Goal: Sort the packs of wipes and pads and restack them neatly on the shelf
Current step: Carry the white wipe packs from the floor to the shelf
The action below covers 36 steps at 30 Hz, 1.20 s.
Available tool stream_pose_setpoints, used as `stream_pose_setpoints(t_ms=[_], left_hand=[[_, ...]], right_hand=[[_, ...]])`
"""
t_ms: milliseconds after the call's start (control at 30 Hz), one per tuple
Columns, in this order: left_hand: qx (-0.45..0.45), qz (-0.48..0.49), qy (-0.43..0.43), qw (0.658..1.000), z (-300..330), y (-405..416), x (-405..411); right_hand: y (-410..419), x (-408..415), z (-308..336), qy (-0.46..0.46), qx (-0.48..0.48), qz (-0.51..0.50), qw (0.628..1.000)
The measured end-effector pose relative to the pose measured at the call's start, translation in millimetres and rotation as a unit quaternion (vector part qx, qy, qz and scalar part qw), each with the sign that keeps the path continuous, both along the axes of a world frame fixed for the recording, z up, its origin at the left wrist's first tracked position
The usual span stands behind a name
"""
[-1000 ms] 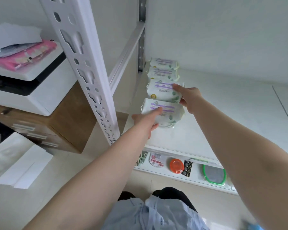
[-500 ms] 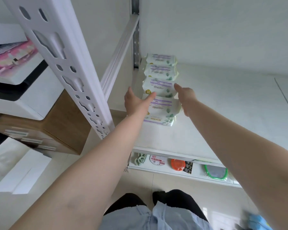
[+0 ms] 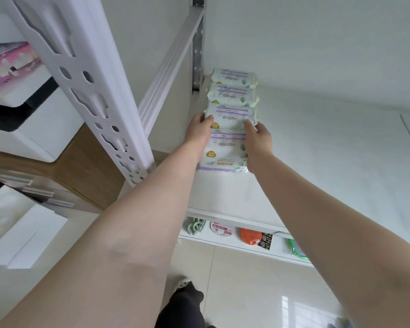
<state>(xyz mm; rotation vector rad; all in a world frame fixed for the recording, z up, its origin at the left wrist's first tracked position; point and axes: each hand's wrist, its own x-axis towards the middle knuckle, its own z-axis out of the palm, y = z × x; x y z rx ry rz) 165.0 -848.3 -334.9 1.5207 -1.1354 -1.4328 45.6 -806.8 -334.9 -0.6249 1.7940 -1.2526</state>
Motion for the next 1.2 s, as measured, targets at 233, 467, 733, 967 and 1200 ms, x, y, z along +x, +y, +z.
stream_pose_setpoints(t_ms=[233,467,733,967,1200], left_hand=[[-0.039,0.000,0.021,0.999,-13.5,-4.4,5.5],[0.008,-0.031,0.121,0.992,-12.8,-3.2,10.5],[-0.008,0.001,0.059,0.998,-15.9,0.5,14.6],[0.002,-0.024,0.152,0.988,-23.0,15.0,19.6],[-0.040,-0.015,0.112,0.993,-23.0,12.1,11.1]], right_hand=[[12.8,-8.2,-10.7,-0.027,-0.094,0.060,0.993],[17.6,-4.6,-15.7,-0.116,-0.117,0.042,0.985],[22.7,-2.3,-18.3,-0.088,-0.069,0.027,0.993],[26.4,7.9,-18.3,-0.113,-0.085,-0.001,0.990],[25.2,14.5,-21.0,-0.095,-0.097,-0.024,0.990]])
